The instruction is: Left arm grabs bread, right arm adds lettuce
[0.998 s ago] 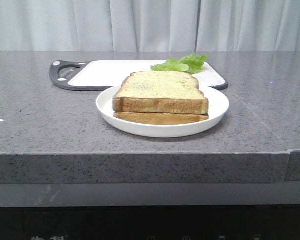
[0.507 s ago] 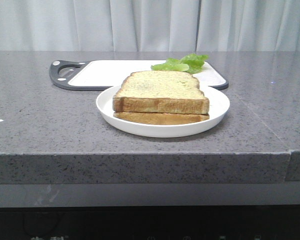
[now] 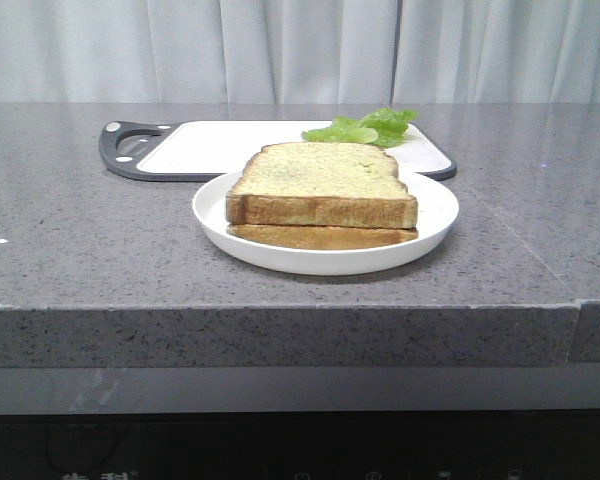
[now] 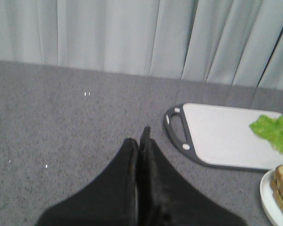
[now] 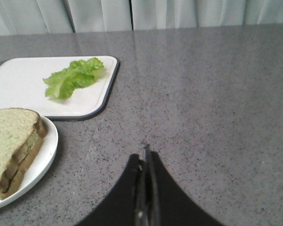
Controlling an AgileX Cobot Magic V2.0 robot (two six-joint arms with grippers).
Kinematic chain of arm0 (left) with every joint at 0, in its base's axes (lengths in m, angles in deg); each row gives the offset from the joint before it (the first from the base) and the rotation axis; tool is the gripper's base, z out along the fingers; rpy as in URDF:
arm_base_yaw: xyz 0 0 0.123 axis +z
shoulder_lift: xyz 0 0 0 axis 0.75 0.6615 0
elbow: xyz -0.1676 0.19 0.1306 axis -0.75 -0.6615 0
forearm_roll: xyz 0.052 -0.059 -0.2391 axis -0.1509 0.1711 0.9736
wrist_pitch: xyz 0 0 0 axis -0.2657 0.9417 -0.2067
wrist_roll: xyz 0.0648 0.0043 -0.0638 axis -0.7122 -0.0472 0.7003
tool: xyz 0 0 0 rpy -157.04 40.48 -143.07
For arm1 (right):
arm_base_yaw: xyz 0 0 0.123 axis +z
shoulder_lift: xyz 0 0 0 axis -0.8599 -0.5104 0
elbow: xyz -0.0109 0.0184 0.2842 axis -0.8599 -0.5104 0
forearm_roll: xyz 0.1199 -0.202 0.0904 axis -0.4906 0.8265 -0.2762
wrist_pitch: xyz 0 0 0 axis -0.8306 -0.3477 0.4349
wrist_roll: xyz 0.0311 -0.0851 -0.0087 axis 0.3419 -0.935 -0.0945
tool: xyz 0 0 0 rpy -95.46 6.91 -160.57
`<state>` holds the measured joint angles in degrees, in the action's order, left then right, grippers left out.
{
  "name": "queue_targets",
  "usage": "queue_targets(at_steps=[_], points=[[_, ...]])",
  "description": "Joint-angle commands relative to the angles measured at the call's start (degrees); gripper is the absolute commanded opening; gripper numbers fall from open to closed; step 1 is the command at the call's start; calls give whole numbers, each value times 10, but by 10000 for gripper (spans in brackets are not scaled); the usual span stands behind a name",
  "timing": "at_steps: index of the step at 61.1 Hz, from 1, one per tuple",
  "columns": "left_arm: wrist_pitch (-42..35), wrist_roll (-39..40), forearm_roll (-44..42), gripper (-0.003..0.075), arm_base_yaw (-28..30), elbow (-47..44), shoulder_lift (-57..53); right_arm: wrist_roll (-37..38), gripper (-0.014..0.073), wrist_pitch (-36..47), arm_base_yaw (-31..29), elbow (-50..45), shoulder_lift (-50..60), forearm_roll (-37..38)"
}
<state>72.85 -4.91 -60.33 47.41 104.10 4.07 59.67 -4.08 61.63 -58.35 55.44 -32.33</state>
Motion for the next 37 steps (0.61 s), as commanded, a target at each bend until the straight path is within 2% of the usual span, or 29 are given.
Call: queue_targets(at_steps=[1,30,33,36,37], points=[[-5,-1,1,-20,-4,22,40,-2,-118,34,-3,22,-40,7],[11,-1,4,-17,-4,21,179,-2,-115,39,-3,22,-141,7],[11,-1,4,18,-4,21,190,-2,-106,39,-3,22,-146,7],[11,-1,4,101,-4,21,203,-3,-62,38,-3,22,-151,7],[11,-2,4,158,-4,22,211,-3,-25,38,-3,22,-152,7]])
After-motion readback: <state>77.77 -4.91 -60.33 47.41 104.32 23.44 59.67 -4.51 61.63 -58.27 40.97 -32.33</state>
